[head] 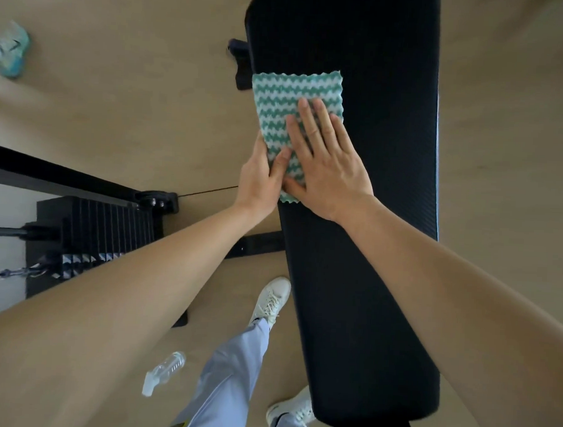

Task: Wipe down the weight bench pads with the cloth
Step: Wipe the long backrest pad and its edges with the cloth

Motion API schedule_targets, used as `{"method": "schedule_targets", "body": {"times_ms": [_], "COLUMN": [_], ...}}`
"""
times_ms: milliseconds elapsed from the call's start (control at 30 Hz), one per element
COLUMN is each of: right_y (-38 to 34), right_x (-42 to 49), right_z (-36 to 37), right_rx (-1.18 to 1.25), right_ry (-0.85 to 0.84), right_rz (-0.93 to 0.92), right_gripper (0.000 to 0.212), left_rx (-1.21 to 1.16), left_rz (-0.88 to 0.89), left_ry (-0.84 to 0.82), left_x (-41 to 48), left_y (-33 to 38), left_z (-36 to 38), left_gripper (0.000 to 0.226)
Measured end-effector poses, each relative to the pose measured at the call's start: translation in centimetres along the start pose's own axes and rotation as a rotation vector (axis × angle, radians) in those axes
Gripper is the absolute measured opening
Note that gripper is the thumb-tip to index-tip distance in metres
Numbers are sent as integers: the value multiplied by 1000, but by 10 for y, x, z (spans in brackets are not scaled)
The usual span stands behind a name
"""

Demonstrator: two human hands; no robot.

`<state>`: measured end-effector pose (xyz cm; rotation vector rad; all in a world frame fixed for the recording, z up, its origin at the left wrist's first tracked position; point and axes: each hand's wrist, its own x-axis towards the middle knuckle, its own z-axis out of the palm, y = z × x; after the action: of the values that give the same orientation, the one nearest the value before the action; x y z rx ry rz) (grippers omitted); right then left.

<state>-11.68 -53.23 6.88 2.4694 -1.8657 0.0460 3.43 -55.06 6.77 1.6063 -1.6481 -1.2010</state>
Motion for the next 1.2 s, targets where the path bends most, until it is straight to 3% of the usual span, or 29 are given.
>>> {"method": "schedule_targets", "body": {"times_ms": [333,433,500,567,633,700,867,1067,1200], "right_y": [-58,-69,-76,-89,-109,-128,-149,-153,-161], "right_x": [-130,-153,-165,-175,-179,-172,-149,-161,-184], "right_z": [40,39,37,36,39,44,65,79,85], "right_rx": [144,221,269,320,365,405,352,272,288], "right_ry": [-53,-8,54,137,214,225,128,148,103], "right_rz": [186,260,334,427,543,624,719,763,804], "right_gripper": [95,97,96,91,84,84,92,84,92], "left_rx": [239,439,584,744,888,985,1248,1288,1337], "left_rz": [-80,-40,168,532,857,1039,1227,1348,1422], "left_ry": [-138,-151,-69,-78,-264,-413,-508,-627,-536], "left_x": [-104,-122,-123,-113,-94,-71,-21,-6,-21], "left_y": [-40,-37,-37,-41,-45,-43,-49,-51,-60], "left_z": [19,3,-15,-30,-33,-25,-13,-21,-11], "left_gripper": [43,54,63,64,60,56,64,94,83]}}
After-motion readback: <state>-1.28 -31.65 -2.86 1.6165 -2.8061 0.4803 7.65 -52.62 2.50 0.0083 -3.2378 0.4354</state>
